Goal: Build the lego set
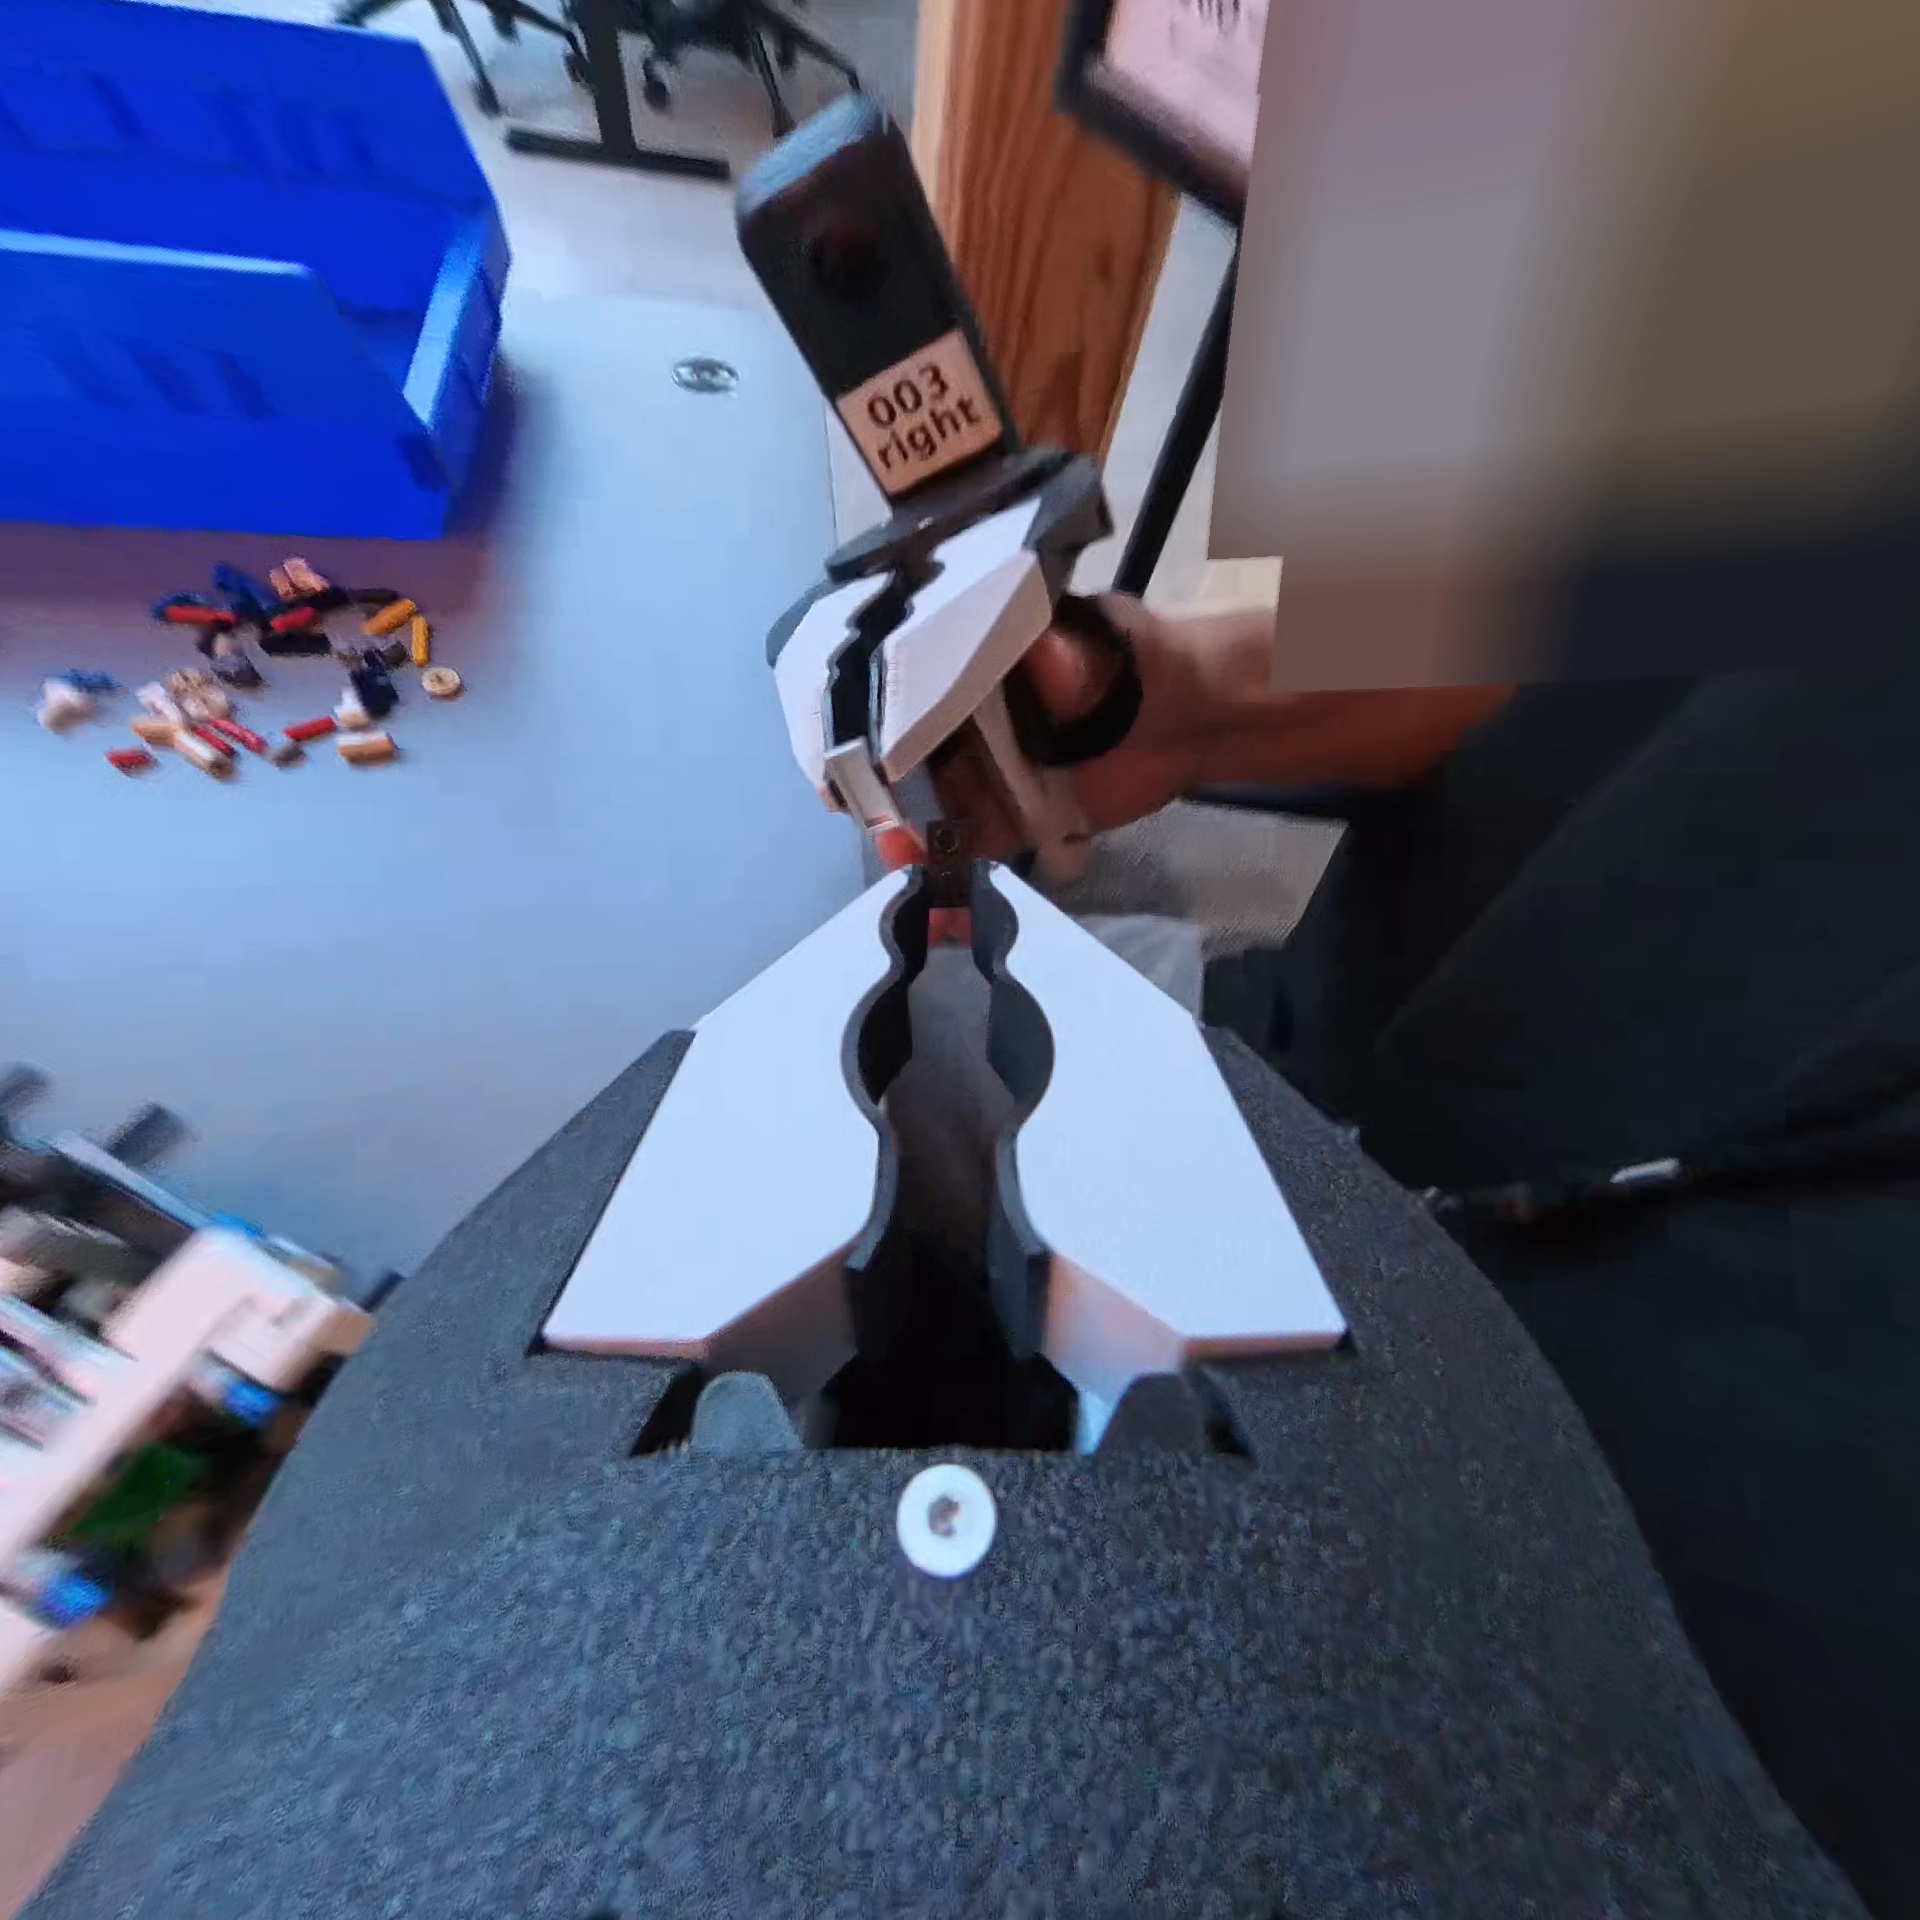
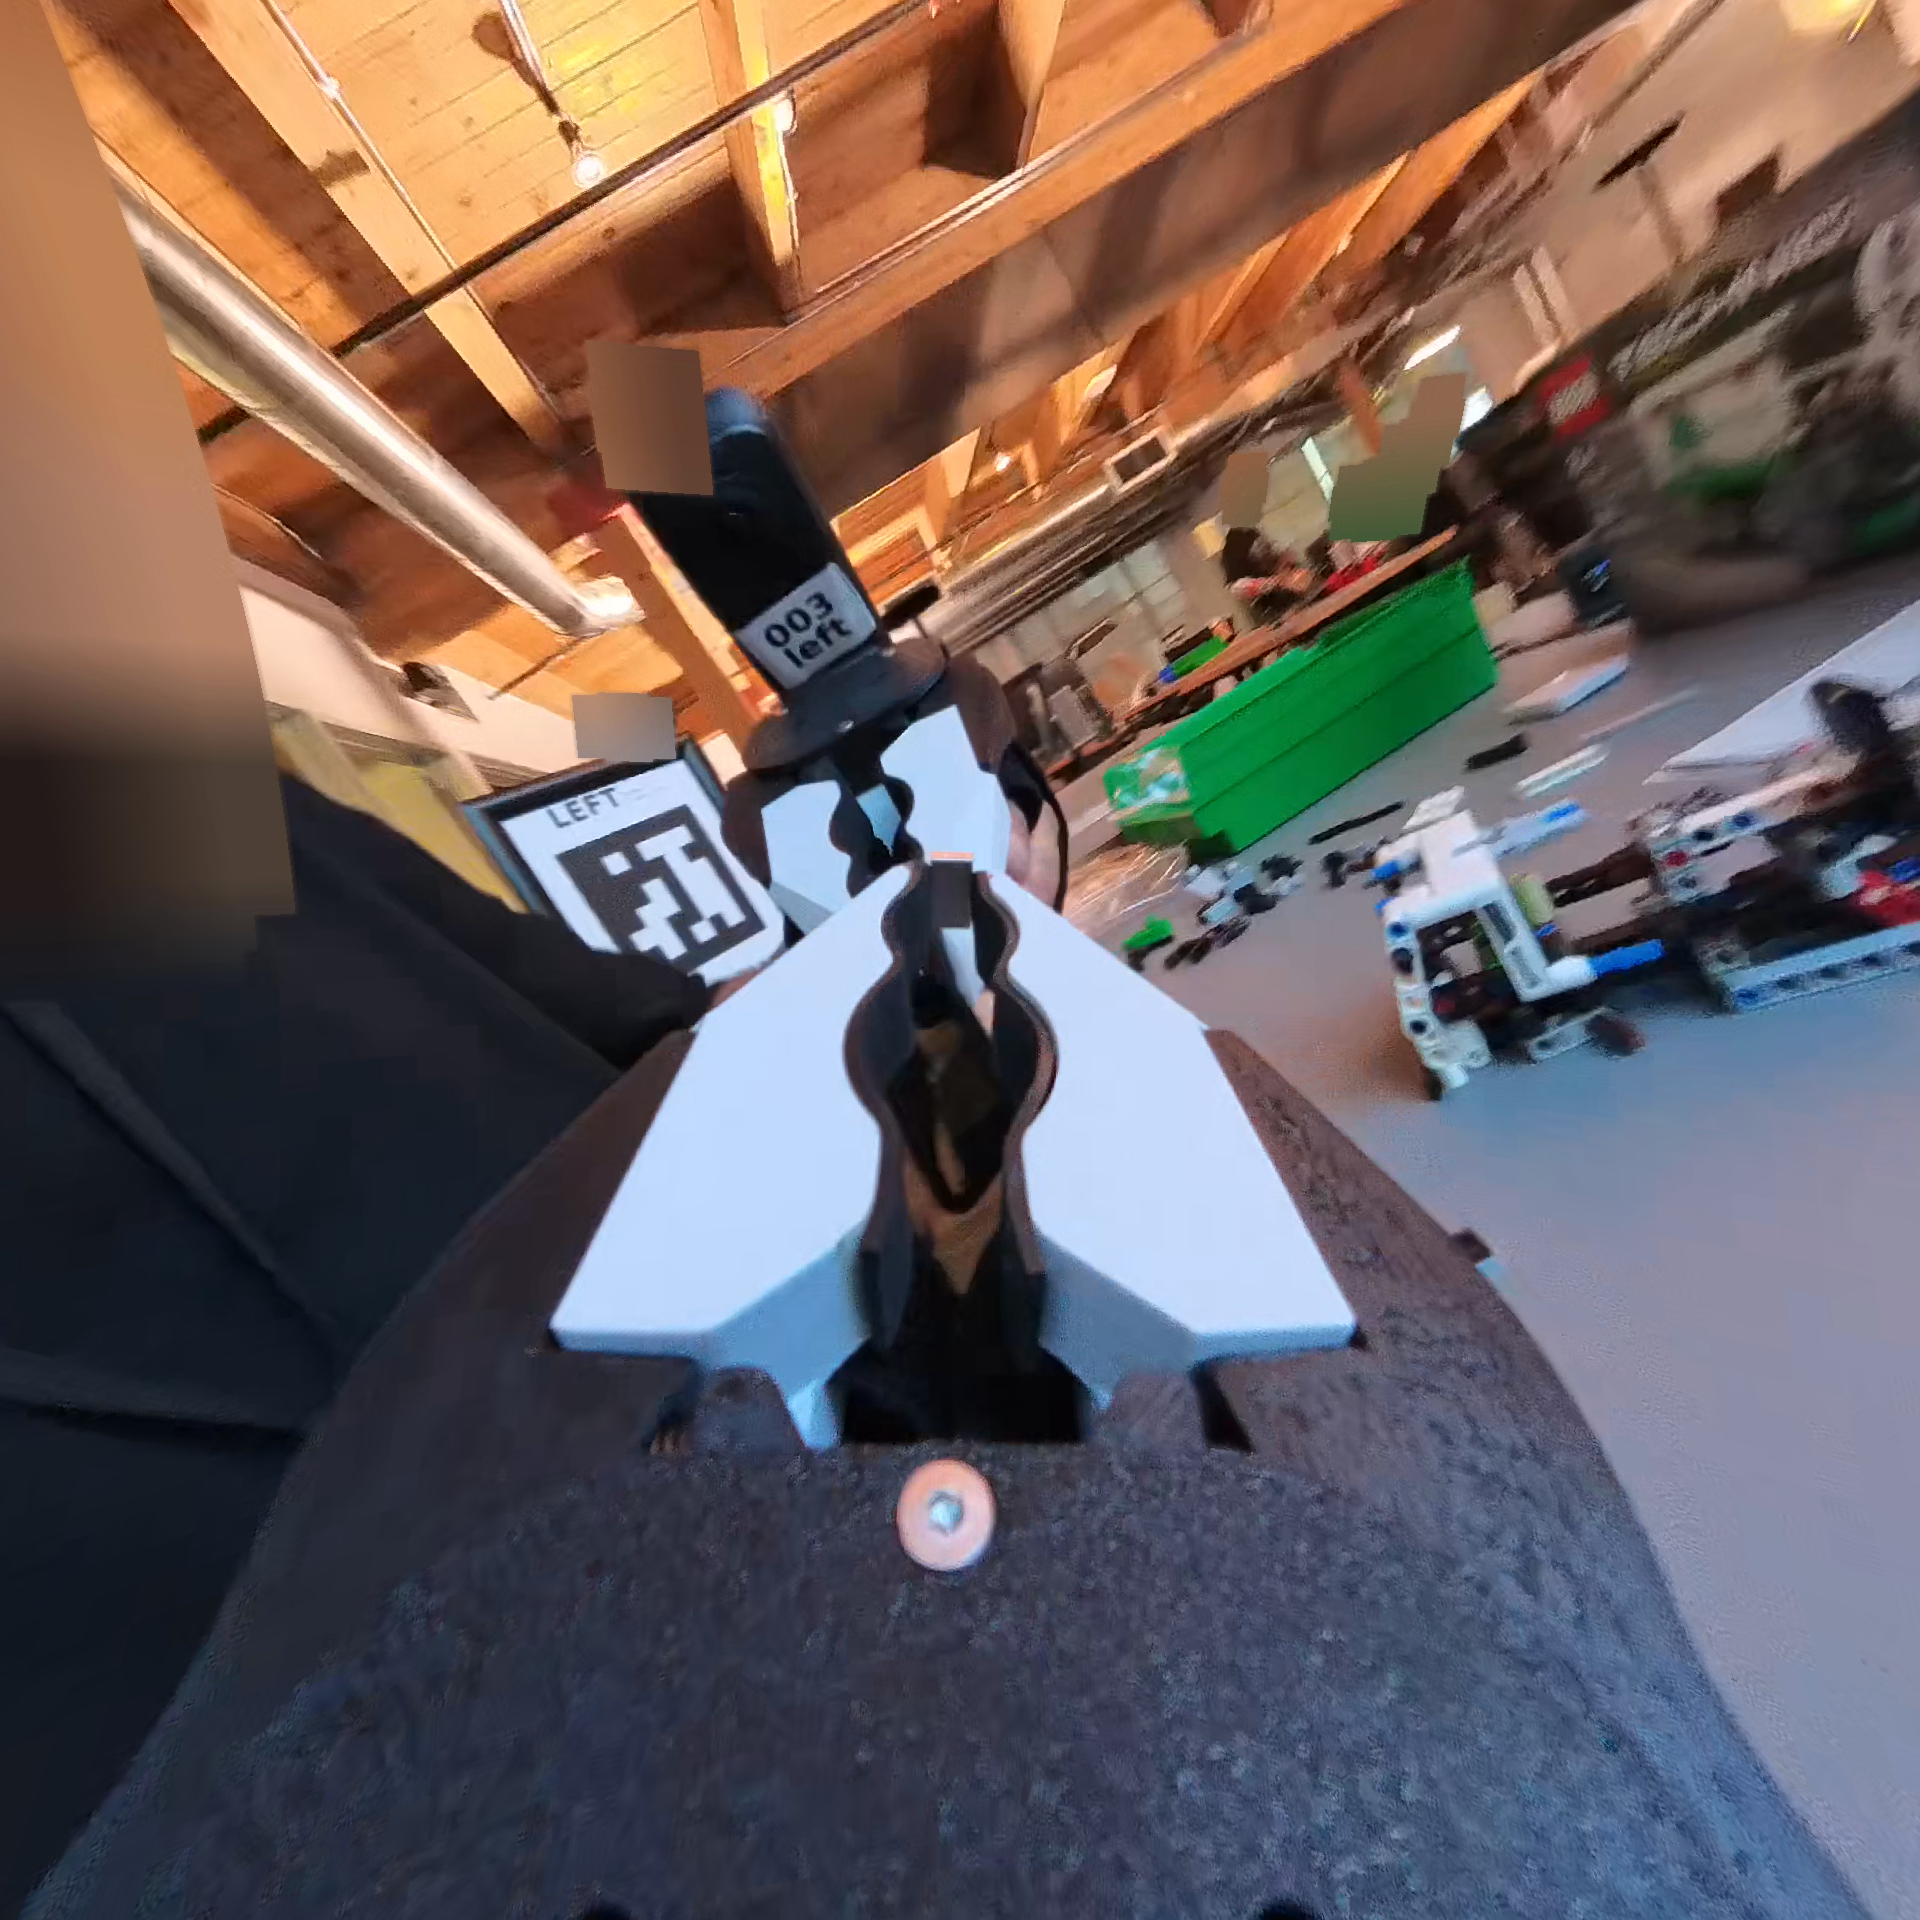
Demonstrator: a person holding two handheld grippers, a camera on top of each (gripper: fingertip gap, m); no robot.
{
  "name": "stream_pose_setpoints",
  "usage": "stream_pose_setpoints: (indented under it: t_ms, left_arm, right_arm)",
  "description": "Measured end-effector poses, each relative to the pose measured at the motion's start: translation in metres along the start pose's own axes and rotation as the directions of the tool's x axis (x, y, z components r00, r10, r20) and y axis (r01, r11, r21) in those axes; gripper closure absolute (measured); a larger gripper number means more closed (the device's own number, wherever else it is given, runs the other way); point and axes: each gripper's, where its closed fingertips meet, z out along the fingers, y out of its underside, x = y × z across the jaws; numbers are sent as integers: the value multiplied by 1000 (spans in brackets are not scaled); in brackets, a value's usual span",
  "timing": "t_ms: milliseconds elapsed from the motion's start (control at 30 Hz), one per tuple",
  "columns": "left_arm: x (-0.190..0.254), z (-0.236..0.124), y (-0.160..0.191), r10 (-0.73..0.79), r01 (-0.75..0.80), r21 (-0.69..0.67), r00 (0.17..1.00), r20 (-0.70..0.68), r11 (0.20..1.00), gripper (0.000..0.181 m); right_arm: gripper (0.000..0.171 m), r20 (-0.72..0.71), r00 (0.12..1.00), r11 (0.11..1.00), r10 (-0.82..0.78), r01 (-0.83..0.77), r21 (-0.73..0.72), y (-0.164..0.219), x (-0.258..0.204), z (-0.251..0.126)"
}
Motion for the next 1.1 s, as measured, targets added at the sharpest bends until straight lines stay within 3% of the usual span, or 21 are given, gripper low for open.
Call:
stream_pose_setpoints:
  t_ms: [167,300,467,533,633,767,933,1100]
  left_arm:
    - [-4,-23,22,-206,202,192,978,1,960,175]
    - [-16,-45,63,-225,218,130,973,46,967,174]
    - [-20,-58,108,-156,156,8,987,30,988,175]
    - [-23,-57,117,-106,108,-47,993,44,993,174]
    - [-24,-54,120,-56,61,-78,997,54,995,174]
    - [-23,-55,116,-47,49,-39,998,46,998,175]
    - [-26,-60,112,-56,56,7,997,57,998,175]
    - [-24,-62,114,-47,47,-8,997,54,999,174]
  right_arm:
    - [165,44,999,997,28,-25,-74,13,3,22]
    - [165,42,996,964,-77,85,-251,37,11,46]
    - [165,113,956,747,-272,284,-602,85,34,65]
    - [165,171,941,677,-294,331,-657,95,34,71]
    - [165,172,943,660,-284,322,-679,104,40,77]
    - [165,124,961,698,-249,267,-665,105,49,75]
    - [165,111,959,676,-261,263,-688,108,52,72]
    - [165,95,970,750,-225,235,-618,89,48,79]
